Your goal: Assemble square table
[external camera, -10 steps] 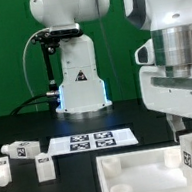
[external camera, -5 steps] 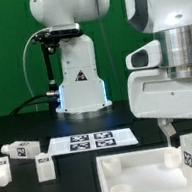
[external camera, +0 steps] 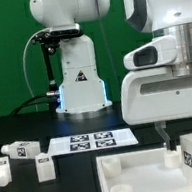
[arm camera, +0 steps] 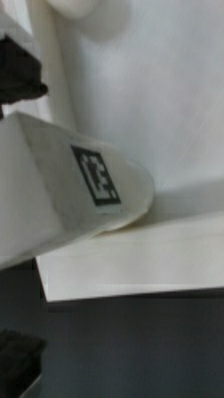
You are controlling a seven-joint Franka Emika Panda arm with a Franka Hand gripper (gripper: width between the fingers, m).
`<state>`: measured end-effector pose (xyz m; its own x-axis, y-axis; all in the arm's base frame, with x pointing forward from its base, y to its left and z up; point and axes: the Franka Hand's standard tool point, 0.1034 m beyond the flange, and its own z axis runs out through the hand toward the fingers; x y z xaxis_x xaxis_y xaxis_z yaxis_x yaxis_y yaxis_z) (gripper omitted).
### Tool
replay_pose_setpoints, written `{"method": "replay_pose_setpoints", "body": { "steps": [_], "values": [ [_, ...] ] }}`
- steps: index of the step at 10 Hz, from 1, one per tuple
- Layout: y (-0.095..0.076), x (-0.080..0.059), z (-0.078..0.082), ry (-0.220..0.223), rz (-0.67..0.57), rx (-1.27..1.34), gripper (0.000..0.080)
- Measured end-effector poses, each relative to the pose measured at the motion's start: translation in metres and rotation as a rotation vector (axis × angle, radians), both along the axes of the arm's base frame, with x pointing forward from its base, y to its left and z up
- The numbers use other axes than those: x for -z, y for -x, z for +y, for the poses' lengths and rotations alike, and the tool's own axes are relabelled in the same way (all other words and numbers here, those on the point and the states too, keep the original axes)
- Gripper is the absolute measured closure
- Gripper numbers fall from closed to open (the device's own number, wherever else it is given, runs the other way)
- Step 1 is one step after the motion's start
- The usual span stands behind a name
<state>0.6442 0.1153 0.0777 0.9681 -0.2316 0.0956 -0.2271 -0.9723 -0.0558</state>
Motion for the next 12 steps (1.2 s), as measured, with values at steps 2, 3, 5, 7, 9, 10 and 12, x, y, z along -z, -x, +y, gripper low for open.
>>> {"method": "replay_pose_setpoints", "body": {
  "steps": [2, 3, 5, 7, 9, 10, 12],
  "values": [
    [0.0002, 0.0006, -0.0001, -0.008, 0.003, 0.048, 0.0307],
    [0.0005, 0.0010, -0.0003, -0.017, 0.007, 0.141, 0.0492],
    [-0.0006, 0.0025, -0.0050, -0.029, 0.015, 0.311, 0.0512],
    [0.0000, 0.0025, -0.0064, -0.047, 0.024, 0.541, 0.0512],
    [0.0017, 0.0028, -0.0072, -0.076, 0.039, 0.841, 0.0512],
    [0.0030, 0.0032, -0.0075, -0.107, 0.051, 1.019, 0.0512],
    [0.0022, 0.0035, -0.0083, -0.172, 0.104, 1.371, 0.0512]
  ]
}}
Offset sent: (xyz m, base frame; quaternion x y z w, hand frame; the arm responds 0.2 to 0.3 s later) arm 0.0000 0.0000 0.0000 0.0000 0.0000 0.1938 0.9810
